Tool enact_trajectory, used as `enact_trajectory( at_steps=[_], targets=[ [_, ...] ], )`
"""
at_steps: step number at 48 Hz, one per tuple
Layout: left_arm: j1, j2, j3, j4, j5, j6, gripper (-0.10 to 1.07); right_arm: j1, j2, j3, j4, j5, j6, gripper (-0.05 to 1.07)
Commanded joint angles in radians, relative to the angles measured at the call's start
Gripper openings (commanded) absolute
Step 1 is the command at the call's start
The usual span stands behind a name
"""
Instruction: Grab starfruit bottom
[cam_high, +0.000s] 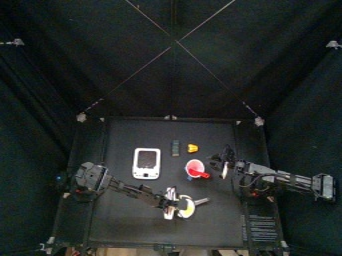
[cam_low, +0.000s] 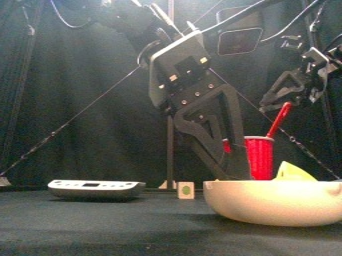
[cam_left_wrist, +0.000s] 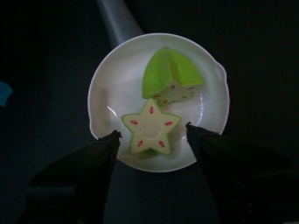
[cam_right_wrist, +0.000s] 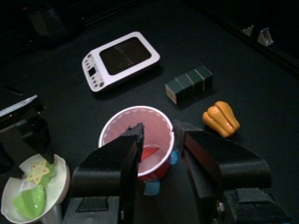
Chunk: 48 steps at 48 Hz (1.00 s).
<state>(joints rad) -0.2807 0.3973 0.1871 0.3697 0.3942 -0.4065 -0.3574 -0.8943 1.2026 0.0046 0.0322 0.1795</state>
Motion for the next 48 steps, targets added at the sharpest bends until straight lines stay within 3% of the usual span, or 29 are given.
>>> enact_trajectory(
  at_steps=[1,48],
  targets=[
    [0.002,-0.012,-0.012,0.000,-0.006,0.000,0.95,-0.002,0.009,-0.009,-0.002,-0.011,0.000,0.74],
    [0.006,0.018,-0.018,-0.015,-0.005,0.000,0.90,-0.002,0.008,-0.009,-0.002,-0.009,0.000,0.74]
  ],
)
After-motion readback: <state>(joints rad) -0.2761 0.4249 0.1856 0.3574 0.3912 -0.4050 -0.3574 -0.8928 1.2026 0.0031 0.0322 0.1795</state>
